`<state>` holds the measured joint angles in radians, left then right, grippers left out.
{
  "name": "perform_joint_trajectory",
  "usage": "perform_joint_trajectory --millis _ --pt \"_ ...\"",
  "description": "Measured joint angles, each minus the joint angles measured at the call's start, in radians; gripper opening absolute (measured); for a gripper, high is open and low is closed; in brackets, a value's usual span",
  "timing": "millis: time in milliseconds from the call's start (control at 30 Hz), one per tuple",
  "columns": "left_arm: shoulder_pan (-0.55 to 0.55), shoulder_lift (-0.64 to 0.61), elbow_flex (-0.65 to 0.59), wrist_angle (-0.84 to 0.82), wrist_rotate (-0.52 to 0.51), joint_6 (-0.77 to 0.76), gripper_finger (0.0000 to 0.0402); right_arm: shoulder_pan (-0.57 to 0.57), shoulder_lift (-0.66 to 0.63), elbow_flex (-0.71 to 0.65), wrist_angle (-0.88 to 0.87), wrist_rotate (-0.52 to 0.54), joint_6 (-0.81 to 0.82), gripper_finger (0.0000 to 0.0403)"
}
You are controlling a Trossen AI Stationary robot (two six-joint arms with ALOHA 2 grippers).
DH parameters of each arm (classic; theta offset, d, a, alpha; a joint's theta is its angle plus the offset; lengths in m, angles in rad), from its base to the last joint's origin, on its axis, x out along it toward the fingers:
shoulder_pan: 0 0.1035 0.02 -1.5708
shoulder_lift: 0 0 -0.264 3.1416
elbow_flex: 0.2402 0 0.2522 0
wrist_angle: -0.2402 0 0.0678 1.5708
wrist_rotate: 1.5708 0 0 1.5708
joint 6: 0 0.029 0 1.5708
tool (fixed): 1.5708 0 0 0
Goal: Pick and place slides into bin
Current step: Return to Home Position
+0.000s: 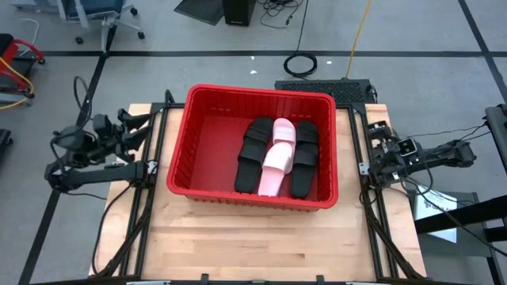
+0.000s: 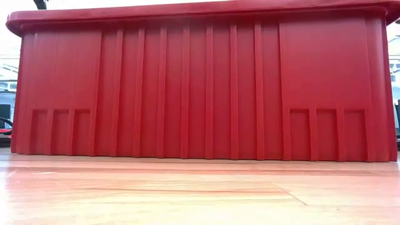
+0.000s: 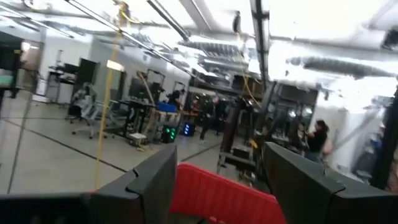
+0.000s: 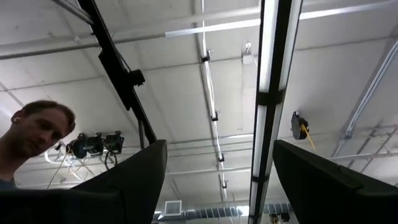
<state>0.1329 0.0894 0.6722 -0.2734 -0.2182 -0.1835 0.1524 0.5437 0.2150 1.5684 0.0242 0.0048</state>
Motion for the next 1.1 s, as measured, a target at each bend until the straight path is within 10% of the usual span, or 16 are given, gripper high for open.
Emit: perform_joint_trajectory --millis 667,1100 --pt "0.001 -0.084 -0.166 0.013 -0.015 -0.031 0.0241 0.0 -0.39 -0.198 -0.222 0.057 0.021 0.0281" --pt "0.001 -0.086 -0.596 0.636 0.07 -0.124 0.0241 0.0 -0.39 -0.2 -0.302 0.054 0.115 0.0281"
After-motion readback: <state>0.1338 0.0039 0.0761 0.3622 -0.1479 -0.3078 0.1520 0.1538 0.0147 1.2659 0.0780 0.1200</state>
